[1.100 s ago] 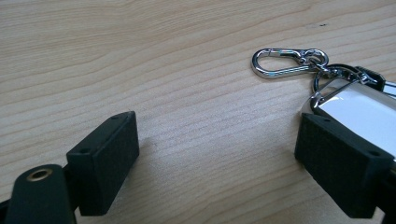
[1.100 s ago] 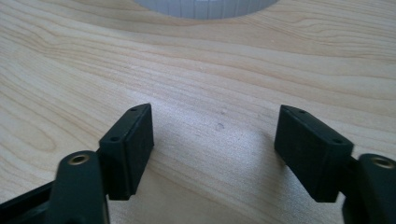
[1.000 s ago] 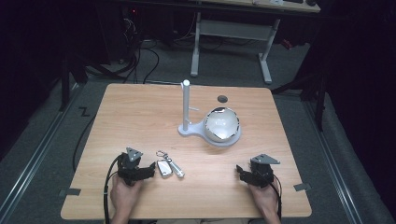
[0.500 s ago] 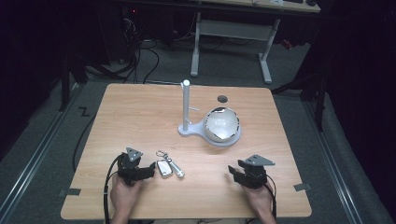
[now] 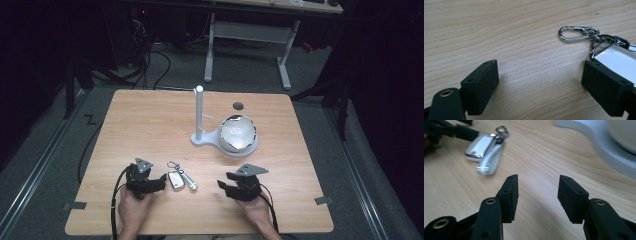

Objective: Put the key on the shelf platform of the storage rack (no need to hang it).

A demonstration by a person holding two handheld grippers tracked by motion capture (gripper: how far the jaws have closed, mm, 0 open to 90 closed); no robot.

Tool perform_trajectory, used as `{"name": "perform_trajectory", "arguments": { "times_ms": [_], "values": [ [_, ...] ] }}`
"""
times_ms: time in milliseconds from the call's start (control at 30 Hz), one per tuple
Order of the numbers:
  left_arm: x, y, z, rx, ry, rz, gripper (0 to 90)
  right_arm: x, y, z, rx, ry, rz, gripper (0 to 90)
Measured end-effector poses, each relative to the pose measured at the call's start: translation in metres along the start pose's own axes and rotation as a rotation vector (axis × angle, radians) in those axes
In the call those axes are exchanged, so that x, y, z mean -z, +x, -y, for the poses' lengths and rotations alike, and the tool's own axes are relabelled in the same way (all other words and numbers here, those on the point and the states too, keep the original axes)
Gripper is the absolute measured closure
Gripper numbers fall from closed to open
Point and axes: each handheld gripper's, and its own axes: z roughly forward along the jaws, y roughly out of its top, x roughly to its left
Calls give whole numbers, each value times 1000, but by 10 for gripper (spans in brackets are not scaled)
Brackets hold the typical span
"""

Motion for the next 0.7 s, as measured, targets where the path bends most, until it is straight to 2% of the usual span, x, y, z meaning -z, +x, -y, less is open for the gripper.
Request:
{"name": "perform_trajectory", "arguments": {
  "times_ms": [100,133,167,300,400,467,533,600,700],
  "values": [
    [0,0,0,0,0,0,149,-12,11,-7,22,11,-51,518],
    [0,0,0,0,0,0,148,-12,11,-7,22,11,-51,518],
    [0,0,0,1,0,0,149,-17,16,-11,29,16,-75,521],
    [0,0,0,0,0,1,149,-25,26,-18,40,24,-113,523],
    [0,0,0,0,0,1,150,-30,35,-24,78,31,-119,523],
    [0,0,0,-1,0,1,150,-32,37,-26,84,34,-122,523],
    [0,0,0,0,0,1,150,-40,43,-31,108,44,-126,523],
    [0,0,0,0,0,1,151,-47,45,-33,103,63,-140,522],
    [0,0,0,0,1,2,151,-56,48,-36,113,88,-133,523]
  ]
}}
